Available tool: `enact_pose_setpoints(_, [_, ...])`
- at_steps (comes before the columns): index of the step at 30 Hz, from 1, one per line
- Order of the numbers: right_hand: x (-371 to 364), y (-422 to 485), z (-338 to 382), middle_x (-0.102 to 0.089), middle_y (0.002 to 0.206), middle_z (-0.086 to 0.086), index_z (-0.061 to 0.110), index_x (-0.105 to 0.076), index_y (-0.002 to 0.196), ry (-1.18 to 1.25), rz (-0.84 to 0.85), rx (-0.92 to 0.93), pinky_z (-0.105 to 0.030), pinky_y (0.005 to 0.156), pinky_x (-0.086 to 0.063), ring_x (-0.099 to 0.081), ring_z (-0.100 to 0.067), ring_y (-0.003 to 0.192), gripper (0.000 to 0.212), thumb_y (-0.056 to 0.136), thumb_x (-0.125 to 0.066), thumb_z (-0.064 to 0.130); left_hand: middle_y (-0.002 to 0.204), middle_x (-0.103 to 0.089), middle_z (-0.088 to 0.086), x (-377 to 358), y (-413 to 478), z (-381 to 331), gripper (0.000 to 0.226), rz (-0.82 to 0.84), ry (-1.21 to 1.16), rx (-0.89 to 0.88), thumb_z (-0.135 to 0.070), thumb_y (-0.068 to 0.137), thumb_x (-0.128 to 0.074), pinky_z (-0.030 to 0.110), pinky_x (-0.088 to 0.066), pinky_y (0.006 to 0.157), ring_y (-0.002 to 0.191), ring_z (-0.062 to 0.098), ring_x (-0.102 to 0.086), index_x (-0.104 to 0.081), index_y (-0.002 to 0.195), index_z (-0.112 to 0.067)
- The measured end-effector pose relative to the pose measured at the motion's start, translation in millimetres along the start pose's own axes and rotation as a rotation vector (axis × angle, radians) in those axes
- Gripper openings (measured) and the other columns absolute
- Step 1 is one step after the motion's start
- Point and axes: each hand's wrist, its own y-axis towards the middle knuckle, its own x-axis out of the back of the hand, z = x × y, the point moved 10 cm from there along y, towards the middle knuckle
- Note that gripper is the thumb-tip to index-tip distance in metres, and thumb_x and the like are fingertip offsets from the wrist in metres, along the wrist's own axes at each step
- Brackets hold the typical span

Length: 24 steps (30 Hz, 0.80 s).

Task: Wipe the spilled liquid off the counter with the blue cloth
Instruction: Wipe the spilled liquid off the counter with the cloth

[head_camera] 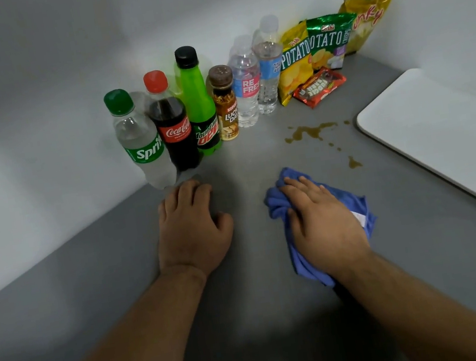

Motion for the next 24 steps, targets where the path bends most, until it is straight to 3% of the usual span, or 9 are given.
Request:
enact_pose_setpoints(3, [20,-22,-50,-0.043,0.161,-0.006,0.014,-0.047,0.153,0.043,-0.067,-0.200,-0.039,0.126,-0.022,-0.035,-0.022,0.151,0.048,0.106,-0.048,0.023,0.146,-0.050,0.010,-1,0,1,0.055,0.021,0.012,0.006,-0.042,0.090,-0.053,0.054,-0.037,0.117,0.137,0.033,-0.042,-0.056,0.137,-0.012])
enact_pose_setpoints(8, [40,-14,-100,-0.032,0.166,-0.011,0.010,-0.037,0.156,-0.017,-0.105,-0.360,-0.046,0.127,-0.016,-0.024,-0.029,0.155,0.050,0.110,-0.037,0.029,0.152,-0.048,0.008,-2,0,-7,0.068,0.049,0.072,-0.010,-0.055,0.087,-0.045,0.053,-0.038,0.118,0.140,0.032,-0.041,-0.055,0.141,-0.015])
enact_pose_setpoints(14, [34,38,-113,-0.014,0.172,-0.008,0.016,-0.018,0.163,-0.149,0.006,-0.281,-0.048,0.128,-0.009,-0.010,-0.029,0.158,0.066,0.107,-0.020,0.050,0.139,-0.055,0.011,3,10,-22,0.068,-0.026,0.019,-0.010,-0.057,0.084,-0.045,0.052,-0.049,0.103,0.126,0.034,-0.051,-0.060,0.134,-0.014])
enact_pose_setpoints(21, [26,37,-81,-0.024,0.170,-0.001,0.018,-0.029,0.162,-0.098,0.095,0.042,-0.037,0.129,-0.010,-0.017,-0.021,0.158,0.058,0.109,-0.029,0.041,0.144,-0.052,0.009,-11,20,-41,0.064,0.029,-0.029,0.019,-0.051,0.086,-0.049,0.055,-0.036,0.117,0.132,0.033,-0.046,-0.055,0.138,-0.015])
enact_pose_setpoints(24, [31,29,-105,-0.027,0.169,-0.003,0.016,-0.032,0.161,-0.077,0.036,-0.083,-0.036,0.129,-0.011,-0.018,-0.020,0.157,0.055,0.109,-0.035,0.036,0.141,-0.053,0.010,-14,21,-42,0.062,0.033,-0.008,0.006,-0.049,0.086,-0.050,0.054,-0.036,0.117,0.130,0.034,-0.047,-0.057,0.136,-0.013])
